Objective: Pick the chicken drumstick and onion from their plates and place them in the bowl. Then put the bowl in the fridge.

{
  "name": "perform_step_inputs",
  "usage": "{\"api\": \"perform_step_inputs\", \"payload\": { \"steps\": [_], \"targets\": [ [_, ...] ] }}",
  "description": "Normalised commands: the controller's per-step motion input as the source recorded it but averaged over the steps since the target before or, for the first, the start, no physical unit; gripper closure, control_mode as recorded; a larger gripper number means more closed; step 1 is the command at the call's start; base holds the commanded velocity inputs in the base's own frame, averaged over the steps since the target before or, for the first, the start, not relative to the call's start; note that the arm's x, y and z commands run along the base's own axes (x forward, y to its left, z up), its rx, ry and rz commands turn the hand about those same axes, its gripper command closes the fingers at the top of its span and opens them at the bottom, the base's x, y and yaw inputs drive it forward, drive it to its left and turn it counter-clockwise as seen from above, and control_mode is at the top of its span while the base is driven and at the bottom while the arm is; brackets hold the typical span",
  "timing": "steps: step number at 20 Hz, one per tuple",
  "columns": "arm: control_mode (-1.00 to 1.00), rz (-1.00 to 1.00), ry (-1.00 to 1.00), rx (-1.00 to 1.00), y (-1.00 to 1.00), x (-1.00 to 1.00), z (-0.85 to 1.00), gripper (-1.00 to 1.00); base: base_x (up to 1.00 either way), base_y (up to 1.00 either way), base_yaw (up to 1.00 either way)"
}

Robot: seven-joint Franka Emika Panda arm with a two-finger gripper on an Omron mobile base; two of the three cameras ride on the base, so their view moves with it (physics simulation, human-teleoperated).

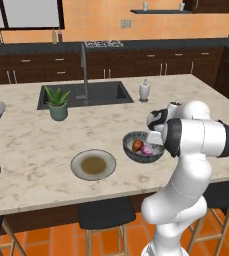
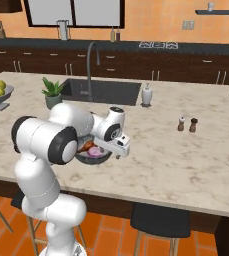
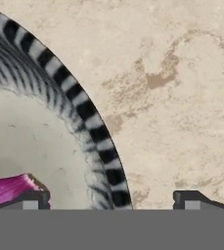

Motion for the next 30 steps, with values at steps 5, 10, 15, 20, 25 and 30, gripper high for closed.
{"api": "perform_step_inputs", "payload": {
  "steps": [5,10,15,20,25,30],
  "targets": [
    [-1.0,0.0,0.0,0.0,0.13,0.01,-0.04,1.0,0.0,0.0,0.0],
    [-1.0,-0.01,0.0,0.0,0.18,-0.01,0.0,1.0,0.0,0.0,0.0],
    [-1.0,-0.24,0.0,0.0,0.03,-0.36,0.13,1.0,0.0,0.0,0.0],
    [-1.0,-0.52,0.03,0.0,0.0,-0.18,0.42,1.0,0.0,0.0,0.0],
    [-1.0,-0.69,0.05,0.0,0.0,-0.15,0.49,1.0,0.0,0.0,0.0],
    [-1.0,-0.7,0.0,0.0,0.15,-0.58,0.31,1.0,0.0,0.0,0.0]
  ]
}}
